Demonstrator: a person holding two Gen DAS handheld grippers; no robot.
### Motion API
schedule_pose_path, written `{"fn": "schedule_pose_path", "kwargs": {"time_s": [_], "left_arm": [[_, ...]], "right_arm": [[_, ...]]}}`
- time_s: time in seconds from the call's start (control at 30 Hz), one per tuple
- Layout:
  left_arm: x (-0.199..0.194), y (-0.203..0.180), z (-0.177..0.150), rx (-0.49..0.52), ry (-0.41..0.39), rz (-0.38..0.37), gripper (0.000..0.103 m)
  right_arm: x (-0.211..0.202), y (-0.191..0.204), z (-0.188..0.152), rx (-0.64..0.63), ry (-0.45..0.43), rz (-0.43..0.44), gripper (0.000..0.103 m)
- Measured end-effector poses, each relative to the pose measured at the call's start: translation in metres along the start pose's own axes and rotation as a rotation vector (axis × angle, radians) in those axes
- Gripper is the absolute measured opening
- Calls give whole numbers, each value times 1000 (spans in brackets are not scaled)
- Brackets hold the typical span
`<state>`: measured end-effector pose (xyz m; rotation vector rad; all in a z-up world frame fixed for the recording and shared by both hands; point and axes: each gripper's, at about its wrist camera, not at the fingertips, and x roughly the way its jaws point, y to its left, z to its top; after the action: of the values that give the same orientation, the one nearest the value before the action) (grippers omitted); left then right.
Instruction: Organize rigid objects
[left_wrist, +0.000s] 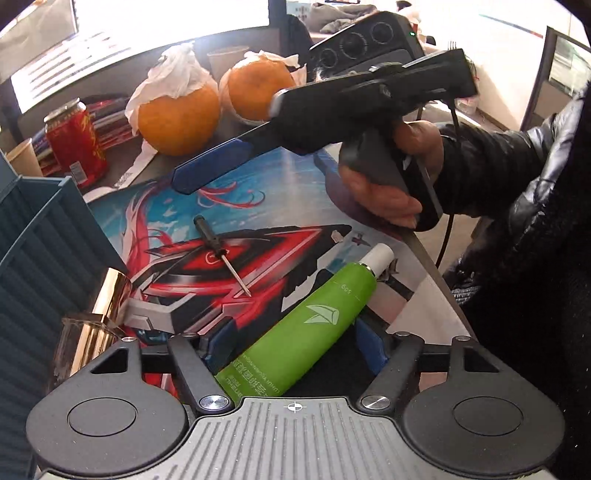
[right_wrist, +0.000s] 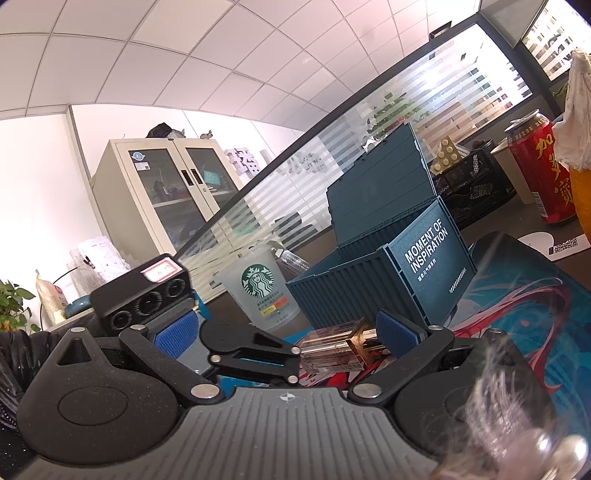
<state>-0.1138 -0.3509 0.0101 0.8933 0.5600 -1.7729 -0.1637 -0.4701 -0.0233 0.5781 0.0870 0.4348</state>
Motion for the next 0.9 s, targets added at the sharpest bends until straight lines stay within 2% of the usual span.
{"fn": "schedule_pose_path", "kwargs": {"time_s": [0.07,0.13,0.23,0.37,0.47,0.53,0.57,0.6,0.63,0.9], "left_arm": [[-3,-4,-1,-6,-2,-5,61],[-7,-8,0,11,-1,-18,42],[-9,-16,1,19,3,-21,27],[-12,-27,-3,-4,-19,24,22],[-14,-26,-8,-98,-41,82,22],[-18,-27,-10,-134,-51,98,18],[-21,-29,-11,-138,-54,109,16],[-24,-31,-11,-133,-57,124,10],[-28,-33,-11,-123,-63,144,9],[-59,-22,-10,-142,-90,248,9]], "right_arm": [[0,-1,-1,1,-2,2,103],[0,-1,-1,6,-3,5,103],[-1,-1,-1,7,-8,6,103],[-1,-1,0,6,-12,4,103],[-2,-1,0,6,-16,2,103],[-3,-1,0,7,-17,1,103],[-3,-1,0,7,-18,1,103],[-3,-1,0,8,-18,2,103],[-3,0,0,8,-19,1,103],[-4,0,0,6,-20,0,103]]}}
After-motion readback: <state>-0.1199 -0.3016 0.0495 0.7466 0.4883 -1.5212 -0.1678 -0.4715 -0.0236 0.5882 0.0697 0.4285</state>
